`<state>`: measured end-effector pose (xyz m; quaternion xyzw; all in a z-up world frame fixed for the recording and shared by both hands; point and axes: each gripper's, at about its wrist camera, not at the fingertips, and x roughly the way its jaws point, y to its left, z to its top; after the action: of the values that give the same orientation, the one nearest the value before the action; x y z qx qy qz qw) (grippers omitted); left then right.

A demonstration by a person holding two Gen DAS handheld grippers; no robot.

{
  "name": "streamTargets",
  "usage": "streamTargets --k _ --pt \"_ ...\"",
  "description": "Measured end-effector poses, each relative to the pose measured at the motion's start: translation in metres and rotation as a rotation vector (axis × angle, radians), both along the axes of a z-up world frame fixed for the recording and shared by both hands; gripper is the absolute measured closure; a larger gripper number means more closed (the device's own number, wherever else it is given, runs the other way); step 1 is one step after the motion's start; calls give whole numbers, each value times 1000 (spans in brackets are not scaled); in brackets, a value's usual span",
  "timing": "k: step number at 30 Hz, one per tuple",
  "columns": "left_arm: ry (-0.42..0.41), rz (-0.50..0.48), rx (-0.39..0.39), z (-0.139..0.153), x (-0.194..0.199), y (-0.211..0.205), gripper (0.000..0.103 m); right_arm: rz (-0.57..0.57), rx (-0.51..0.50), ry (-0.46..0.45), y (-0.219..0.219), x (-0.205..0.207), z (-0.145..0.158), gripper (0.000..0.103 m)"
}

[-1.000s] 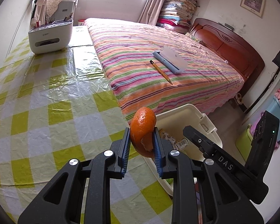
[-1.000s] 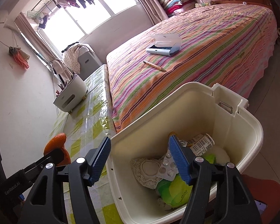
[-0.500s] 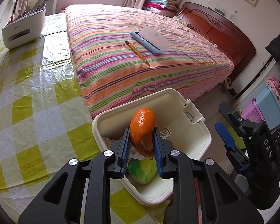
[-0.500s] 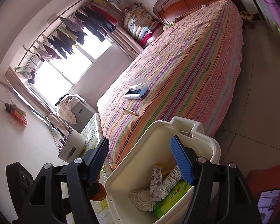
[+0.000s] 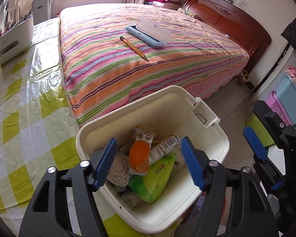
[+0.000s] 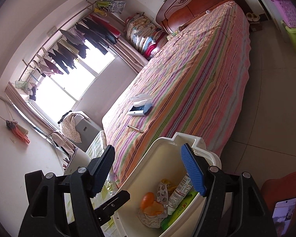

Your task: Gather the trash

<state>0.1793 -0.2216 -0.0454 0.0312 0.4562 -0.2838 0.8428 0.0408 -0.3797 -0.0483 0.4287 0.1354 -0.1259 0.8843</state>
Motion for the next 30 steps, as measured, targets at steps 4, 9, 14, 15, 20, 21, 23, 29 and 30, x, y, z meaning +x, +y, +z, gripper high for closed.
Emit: streamTargets --k 4,9,14,15,20,21,23,29,30 --pt "-42 25 7 12 -9 17 23 -6 -14 -9 2 -7 2 35" --pt "-158 109 97 22 -36 64 23 44 -95 -27 22 -15 10 35" --pt "-219 254 167 24 -63 128 21 108 -192 -50 50 -25 21 29" --pt "-225 279 165 24 -69 140 21 126 -216 -61 57 -28 23 26" --pt "-284 369 154 27 -101 192 20 221 -348 -96 98 -40 33 24" --pt "-301 385 157 28 -107 200 20 237 -373 -97 107 -43 34 24" --pt "-323 409 164 29 -118 216 19 275 -423 -110 124 -50 36 23" --pt "-413 507 149 44 -148 261 19 321 -522 -135 158 -70 38 18" --pt "-444 523 143 48 -155 268 19 323 -530 -135 162 -72 37 18"
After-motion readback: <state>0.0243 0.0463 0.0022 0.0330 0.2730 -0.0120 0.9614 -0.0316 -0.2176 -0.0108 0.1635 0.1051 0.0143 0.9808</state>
